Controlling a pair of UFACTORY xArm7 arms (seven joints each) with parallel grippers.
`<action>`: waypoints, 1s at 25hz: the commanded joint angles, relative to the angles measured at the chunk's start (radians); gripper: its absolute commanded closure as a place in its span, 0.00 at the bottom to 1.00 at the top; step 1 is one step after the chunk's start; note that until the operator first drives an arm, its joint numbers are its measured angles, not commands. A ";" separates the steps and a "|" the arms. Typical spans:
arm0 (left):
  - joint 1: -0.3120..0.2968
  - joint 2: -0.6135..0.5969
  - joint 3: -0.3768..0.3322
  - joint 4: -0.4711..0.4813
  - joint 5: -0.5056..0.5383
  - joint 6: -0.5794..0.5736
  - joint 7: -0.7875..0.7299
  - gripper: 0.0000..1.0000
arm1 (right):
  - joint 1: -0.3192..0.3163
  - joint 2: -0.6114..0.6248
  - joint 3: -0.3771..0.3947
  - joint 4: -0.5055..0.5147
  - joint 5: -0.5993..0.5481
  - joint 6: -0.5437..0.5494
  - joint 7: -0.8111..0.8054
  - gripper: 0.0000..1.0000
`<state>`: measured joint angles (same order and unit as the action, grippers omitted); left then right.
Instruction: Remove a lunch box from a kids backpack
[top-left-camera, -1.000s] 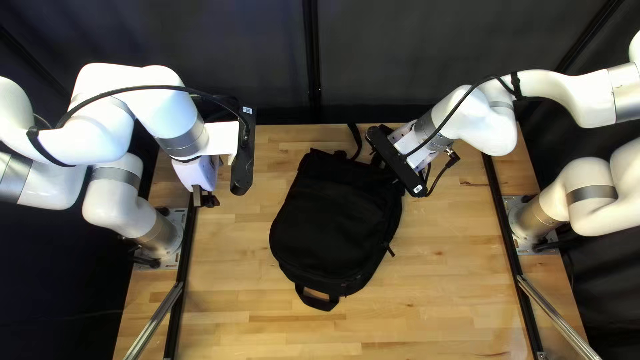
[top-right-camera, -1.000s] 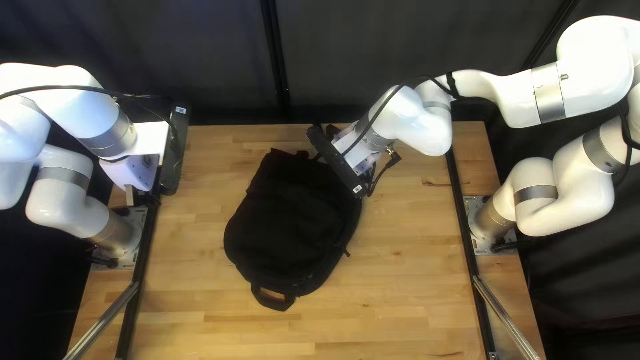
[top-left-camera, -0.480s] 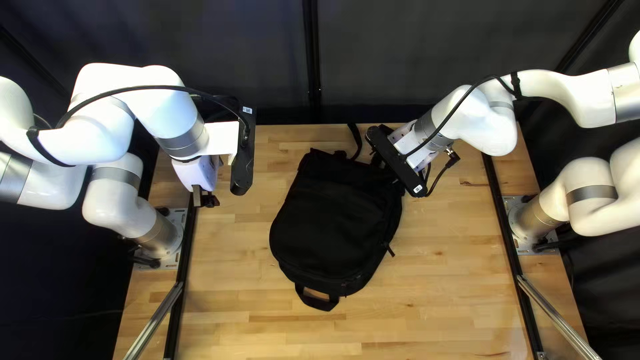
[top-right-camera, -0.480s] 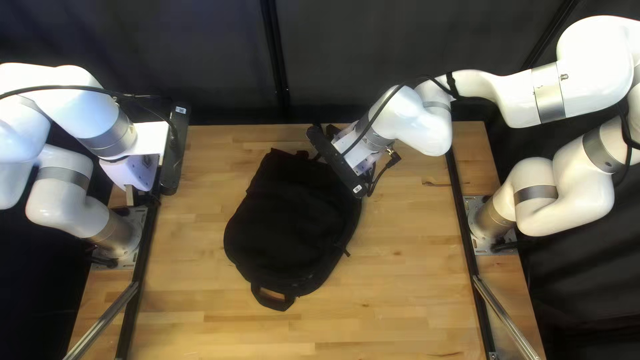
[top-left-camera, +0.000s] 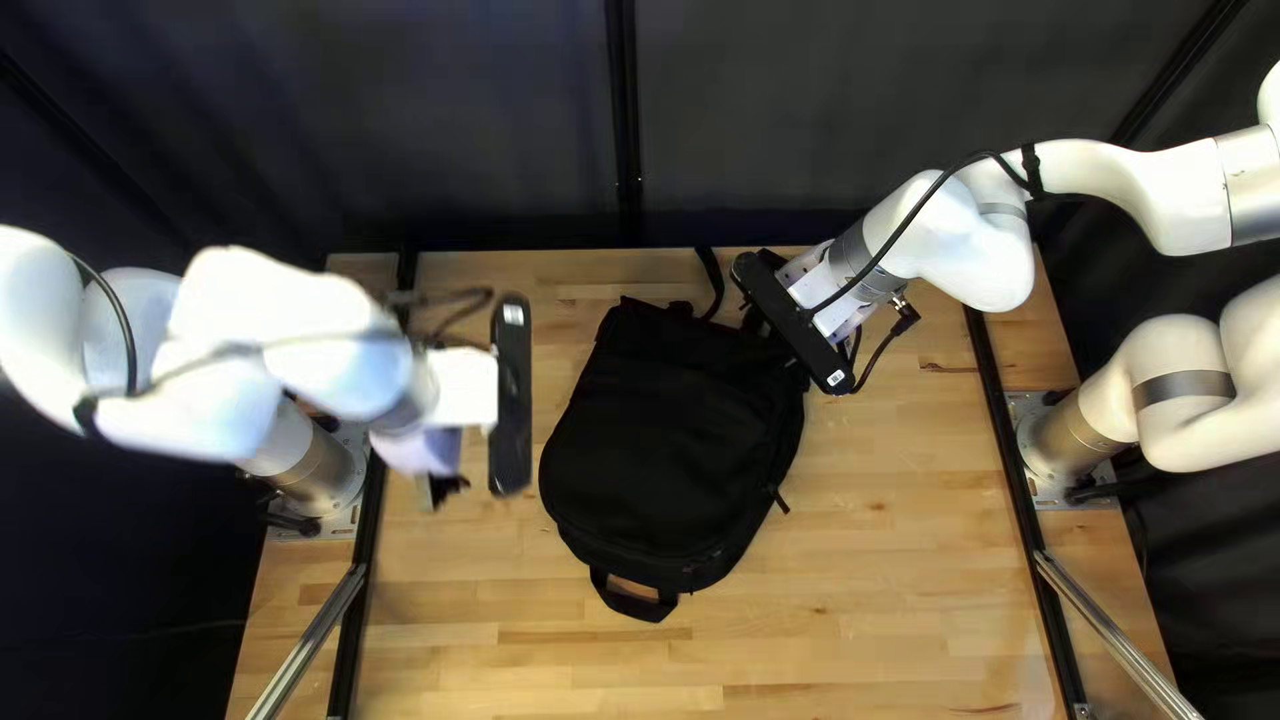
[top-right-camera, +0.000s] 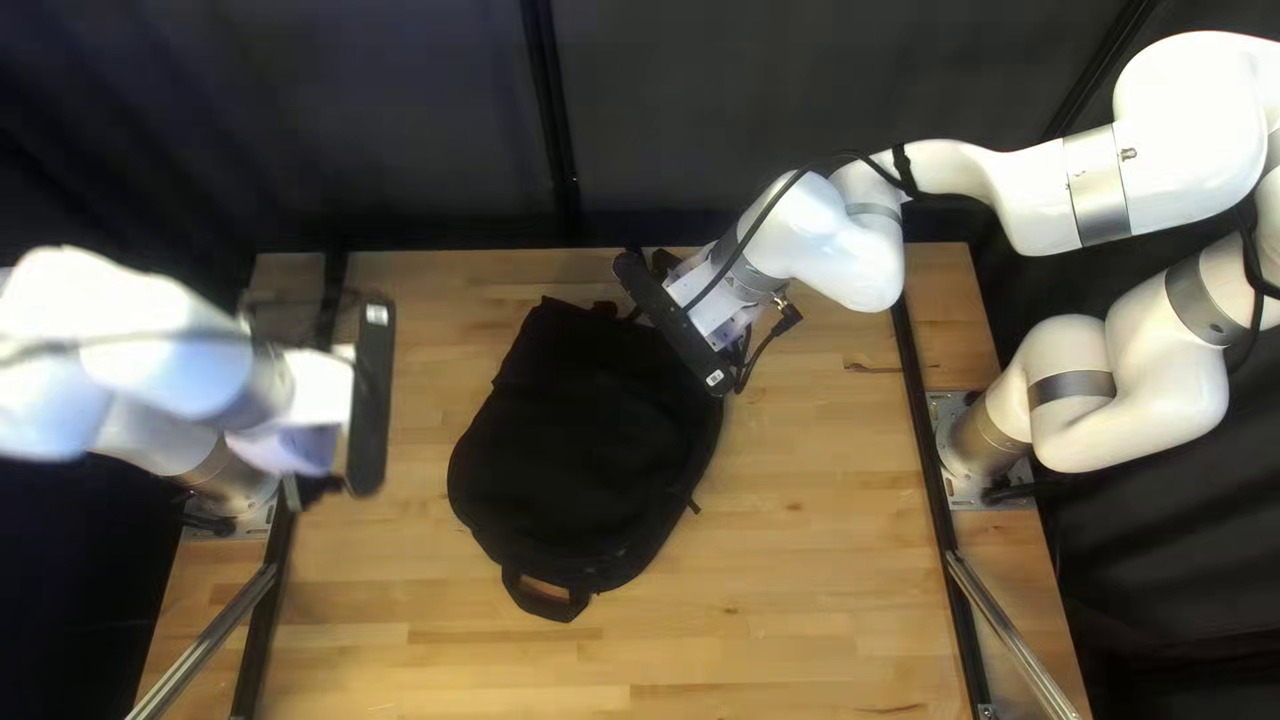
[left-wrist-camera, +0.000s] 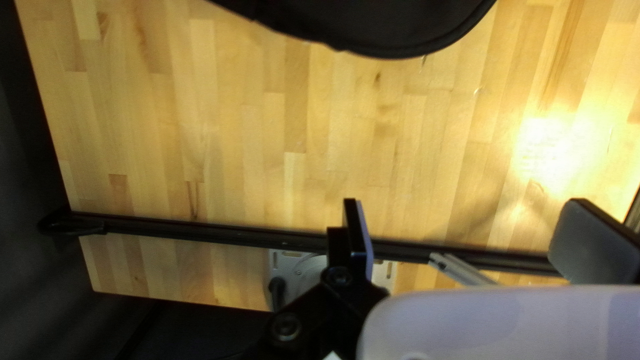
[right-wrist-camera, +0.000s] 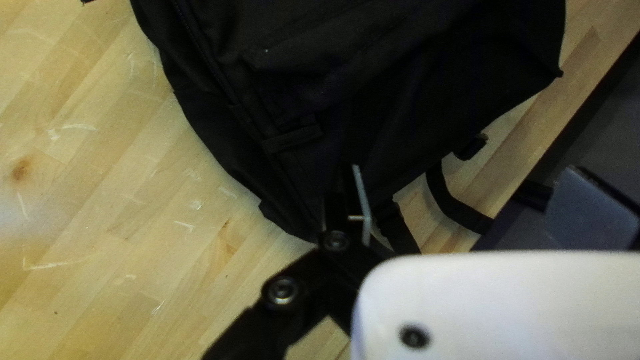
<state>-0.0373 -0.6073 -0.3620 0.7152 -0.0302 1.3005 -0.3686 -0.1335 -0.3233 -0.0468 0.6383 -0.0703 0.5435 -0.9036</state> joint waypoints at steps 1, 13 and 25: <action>0.037 0.194 -0.144 0.033 0.063 -0.129 -0.208 0.00 | 0.000 0.000 0.000 0.000 0.000 0.000 0.000 0.00; 0.086 0.653 -0.225 0.217 0.257 -0.311 -0.673 0.00 | 0.000 0.000 0.000 0.000 0.000 0.000 0.000 0.00; 0.086 0.679 -0.226 0.230 0.233 -0.343 -0.657 0.00 | 0.000 0.000 0.000 0.000 0.000 0.000 0.000 0.00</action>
<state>0.0489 0.0719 -0.5879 0.9452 0.2025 0.9574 -1.0259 -0.1335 -0.3233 -0.0468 0.6383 -0.0703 0.5435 -0.9036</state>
